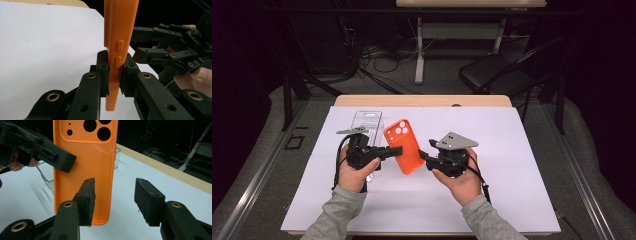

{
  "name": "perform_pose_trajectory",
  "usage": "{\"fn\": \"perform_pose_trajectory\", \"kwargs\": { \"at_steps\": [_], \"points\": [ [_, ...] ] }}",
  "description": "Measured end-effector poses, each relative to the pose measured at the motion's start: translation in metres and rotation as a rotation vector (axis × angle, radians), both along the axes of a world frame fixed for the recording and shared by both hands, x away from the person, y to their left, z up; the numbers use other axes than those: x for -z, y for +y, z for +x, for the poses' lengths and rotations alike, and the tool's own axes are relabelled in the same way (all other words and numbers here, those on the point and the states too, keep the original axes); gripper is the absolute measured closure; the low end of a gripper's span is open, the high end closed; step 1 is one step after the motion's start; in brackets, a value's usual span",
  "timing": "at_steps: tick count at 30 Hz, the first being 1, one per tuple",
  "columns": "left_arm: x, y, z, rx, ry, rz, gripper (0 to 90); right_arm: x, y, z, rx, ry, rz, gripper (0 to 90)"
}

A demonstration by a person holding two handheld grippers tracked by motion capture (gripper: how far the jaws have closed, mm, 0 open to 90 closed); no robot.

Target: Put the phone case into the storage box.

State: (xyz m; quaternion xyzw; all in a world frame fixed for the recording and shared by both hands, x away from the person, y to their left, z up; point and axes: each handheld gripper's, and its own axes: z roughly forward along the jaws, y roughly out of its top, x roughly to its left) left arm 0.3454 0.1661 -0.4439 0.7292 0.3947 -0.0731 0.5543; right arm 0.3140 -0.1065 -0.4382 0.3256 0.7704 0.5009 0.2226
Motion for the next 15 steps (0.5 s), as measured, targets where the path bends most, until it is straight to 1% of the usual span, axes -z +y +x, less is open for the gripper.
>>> {"fn": "perform_pose_trajectory", "kwargs": {
  "at_steps": [4,7,10,13,15],
  "points": [
    [-0.002,0.0002,-0.0005,0.011,-0.012,0.016,80.0,-0.0003,-0.0021,0.0001,0.003,0.007,-0.004,50.3],
    [-0.0025,0.0004,-0.0006,0.016,-0.01,0.019,80.0,-0.001,-0.0029,-0.0005,-0.003,0.009,-0.006,50.3],
    [-0.0029,0.0007,-0.0006,0.024,-0.012,0.024,80.0,-0.0019,-0.0037,-0.0017,-0.014,0.01,0.007,51.5],
    [-0.004,0.0003,-0.0012,0.032,-0.01,0.028,80.0,-0.0028,-0.0043,-0.0031,-0.023,-0.001,0.007,52.6],
    [-0.0052,0.0006,-0.0015,0.038,-0.014,0.03,80.0,-0.0033,-0.005,-0.0037,-0.027,-0.001,0.01,52.8]
  ]
}}
